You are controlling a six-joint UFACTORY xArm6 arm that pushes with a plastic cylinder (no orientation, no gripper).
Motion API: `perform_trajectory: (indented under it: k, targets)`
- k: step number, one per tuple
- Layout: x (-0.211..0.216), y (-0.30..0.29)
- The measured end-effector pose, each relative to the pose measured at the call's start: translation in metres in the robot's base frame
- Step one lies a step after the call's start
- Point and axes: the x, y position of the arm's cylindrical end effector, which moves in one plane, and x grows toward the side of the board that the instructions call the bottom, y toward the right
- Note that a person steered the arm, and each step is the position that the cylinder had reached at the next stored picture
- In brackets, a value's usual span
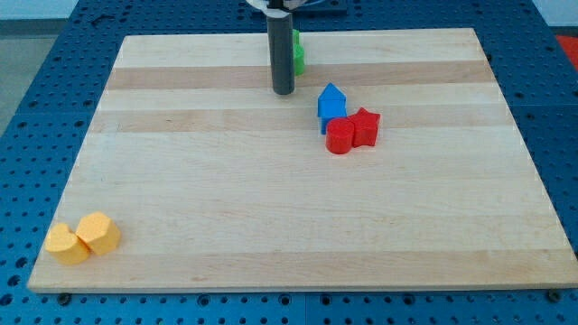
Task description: Slide blue cube slightly left
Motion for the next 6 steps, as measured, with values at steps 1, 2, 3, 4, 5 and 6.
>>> perform_trajectory:
  k: [1,2,3,4,5,6]
  targets:
    - [-0.017,0.008]
    - [-0.034,0.012]
    - [-0.044,0.015]
    - [-0.042,0.01]
    - [-0.027,0.021]
    - [-0.019,0.065]
